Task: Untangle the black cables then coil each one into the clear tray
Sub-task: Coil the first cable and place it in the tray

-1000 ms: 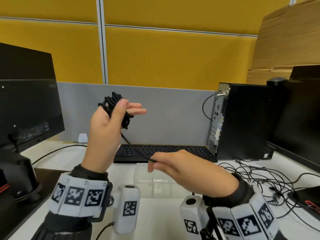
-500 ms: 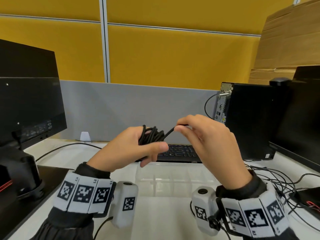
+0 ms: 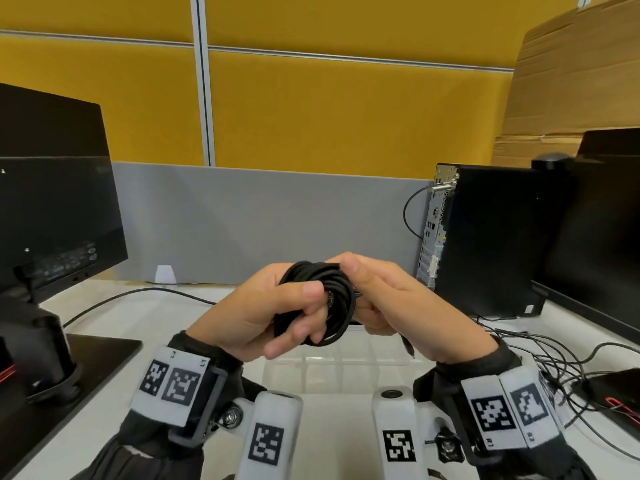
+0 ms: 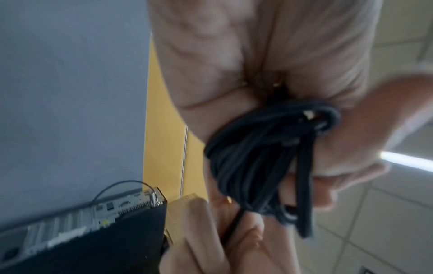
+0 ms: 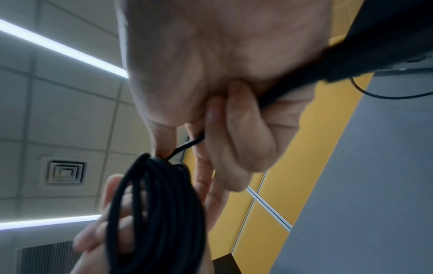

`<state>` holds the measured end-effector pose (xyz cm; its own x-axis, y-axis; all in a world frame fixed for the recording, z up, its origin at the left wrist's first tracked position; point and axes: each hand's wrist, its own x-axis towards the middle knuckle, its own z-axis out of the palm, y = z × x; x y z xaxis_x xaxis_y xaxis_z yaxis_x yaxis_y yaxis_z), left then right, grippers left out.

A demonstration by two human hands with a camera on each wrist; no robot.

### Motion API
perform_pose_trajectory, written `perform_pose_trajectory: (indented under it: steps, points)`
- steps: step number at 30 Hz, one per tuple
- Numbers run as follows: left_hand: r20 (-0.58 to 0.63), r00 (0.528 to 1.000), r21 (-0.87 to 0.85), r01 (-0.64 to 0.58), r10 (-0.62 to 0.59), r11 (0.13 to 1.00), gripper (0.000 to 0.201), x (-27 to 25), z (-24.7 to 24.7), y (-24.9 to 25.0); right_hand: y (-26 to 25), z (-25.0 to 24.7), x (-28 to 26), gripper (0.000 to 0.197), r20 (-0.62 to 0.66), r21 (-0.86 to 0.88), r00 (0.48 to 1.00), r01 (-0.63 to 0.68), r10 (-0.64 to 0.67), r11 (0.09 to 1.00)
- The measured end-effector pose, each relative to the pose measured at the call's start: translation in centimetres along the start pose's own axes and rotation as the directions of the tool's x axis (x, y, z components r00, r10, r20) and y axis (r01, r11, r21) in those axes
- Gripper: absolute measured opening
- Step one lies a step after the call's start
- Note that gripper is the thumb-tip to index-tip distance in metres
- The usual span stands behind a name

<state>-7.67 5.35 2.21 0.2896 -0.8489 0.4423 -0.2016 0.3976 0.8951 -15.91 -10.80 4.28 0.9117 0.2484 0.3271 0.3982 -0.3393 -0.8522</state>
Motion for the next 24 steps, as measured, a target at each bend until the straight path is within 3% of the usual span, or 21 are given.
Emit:
perform_pose_trajectory:
  steps: [5,8,11,13,16,19,22,24]
  points:
    - [-0.155,0.986,0.155,0.086,-0.062,0.984,0.026,0.3,-0.1,0.2,0.0,0.3,0.4,0.037,-0.053,-0.091,0.998,0.041,-0.046,0.995]
    - [-0.313,0.947,0.240,0.149,-0.069,0.959,0.021,0.1,-0.4,0.8,-0.2,0.2,0.4,0.023,-0.084,-0.079,0.994,0.060,-0.067,0.995]
    - [-0.398,0.917,0.375,0.122,0.041,0.919,0.026,0.3,-0.3,0.9,0.0,0.1,0.4,0.022,-0.114,-0.101,0.990,0.073,-0.084,0.992]
    - [-0.418,0.896,0.521,0.103,0.148,0.848,0.026,0.6,0.4,0.7,0.1,0.0,0.6,0.028,-0.153,-0.045,0.985,0.077,-0.083,0.996]
    - [-0.423,0.872,0.669,0.117,0.247,0.734,0.030,1.0,0.8,0.7,-0.1,-0.3,0.5,0.019,-0.190,-0.063,0.976,0.099,-0.110,0.993]
    - [-0.442,0.831,0.715,0.100,0.337,0.691,0.037,0.6,0.3,0.9,-0.3,-1.7,-0.1,0.018,-0.205,-0.321,0.960,0.115,-0.188,0.940]
    - [-0.467,0.794,0.720,0.086,0.389,0.689,0.036,0.6,0.2,0.9,0.2,-3.7,-1.1,0.020,-0.226,-0.584,0.946,0.060,-0.233,0.810]
    - [-0.457,0.796,0.702,0.049,0.396,0.711,0.033,0.8,0.7,0.8,0.9,-4.3,-1.3,0.023,-0.299,-0.690,0.920,-0.025,-0.254,0.724]
